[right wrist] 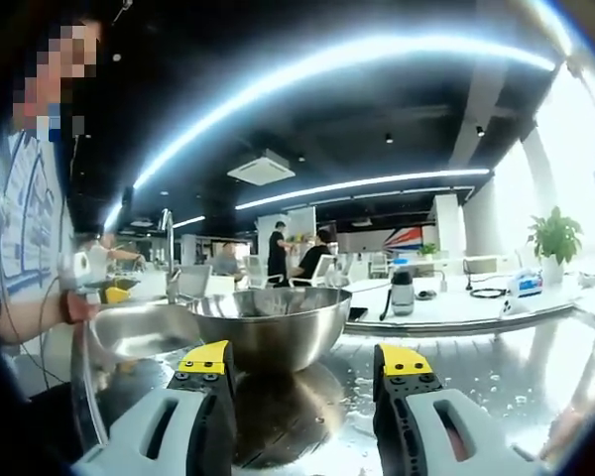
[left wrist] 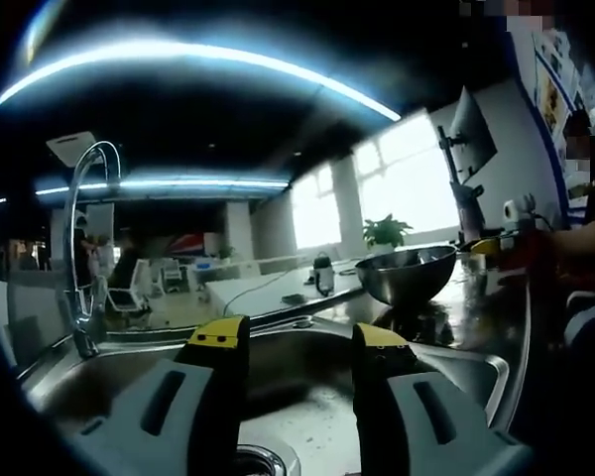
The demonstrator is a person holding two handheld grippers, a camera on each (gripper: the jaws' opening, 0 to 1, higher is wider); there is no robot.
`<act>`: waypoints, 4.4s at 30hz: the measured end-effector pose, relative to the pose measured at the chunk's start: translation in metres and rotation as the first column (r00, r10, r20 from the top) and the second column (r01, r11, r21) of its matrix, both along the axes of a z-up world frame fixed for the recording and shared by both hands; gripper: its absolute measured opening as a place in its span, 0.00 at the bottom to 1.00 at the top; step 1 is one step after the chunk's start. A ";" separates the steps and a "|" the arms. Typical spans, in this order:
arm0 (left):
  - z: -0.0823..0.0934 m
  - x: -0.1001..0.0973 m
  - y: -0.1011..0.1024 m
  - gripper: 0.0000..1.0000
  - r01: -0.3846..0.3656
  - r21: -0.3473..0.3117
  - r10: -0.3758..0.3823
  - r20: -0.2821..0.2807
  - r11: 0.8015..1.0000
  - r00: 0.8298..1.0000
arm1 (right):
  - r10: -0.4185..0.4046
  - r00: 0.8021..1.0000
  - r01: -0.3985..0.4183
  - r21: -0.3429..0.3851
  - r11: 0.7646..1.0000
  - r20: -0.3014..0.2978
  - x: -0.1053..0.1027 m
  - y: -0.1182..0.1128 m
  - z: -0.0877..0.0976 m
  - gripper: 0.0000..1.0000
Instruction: Pick up bowl with dirty water move over sink pour dirty water into sink return bowl to place
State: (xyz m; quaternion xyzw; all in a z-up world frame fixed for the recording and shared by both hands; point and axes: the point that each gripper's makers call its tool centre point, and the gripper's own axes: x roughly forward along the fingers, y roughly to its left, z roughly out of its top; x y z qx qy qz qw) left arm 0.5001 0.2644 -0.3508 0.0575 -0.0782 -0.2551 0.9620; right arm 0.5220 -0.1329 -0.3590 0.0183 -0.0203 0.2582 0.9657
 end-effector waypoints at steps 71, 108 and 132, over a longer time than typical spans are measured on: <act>0.005 -0.002 0.003 0.40 -0.015 -0.009 0.015 0.029 1.000 0.999 | 0.018 0.962 -0.079 -0.215 0.973 -0.273 0.089 0.036 0.069 0.40; 0.009 -0.002 0.005 0.40 -0.002 -0.041 0.004 0.038 0.999 0.999 | -0.061 0.788 -0.067 -0.183 0.981 -0.613 0.105 0.027 0.029 0.28; 0.009 -0.005 0.000 0.40 0.015 -0.021 -0.014 0.052 1.000 0.999 | -0.210 0.651 -0.092 -0.351 0.932 -0.730 0.104 0.024 0.000 0.27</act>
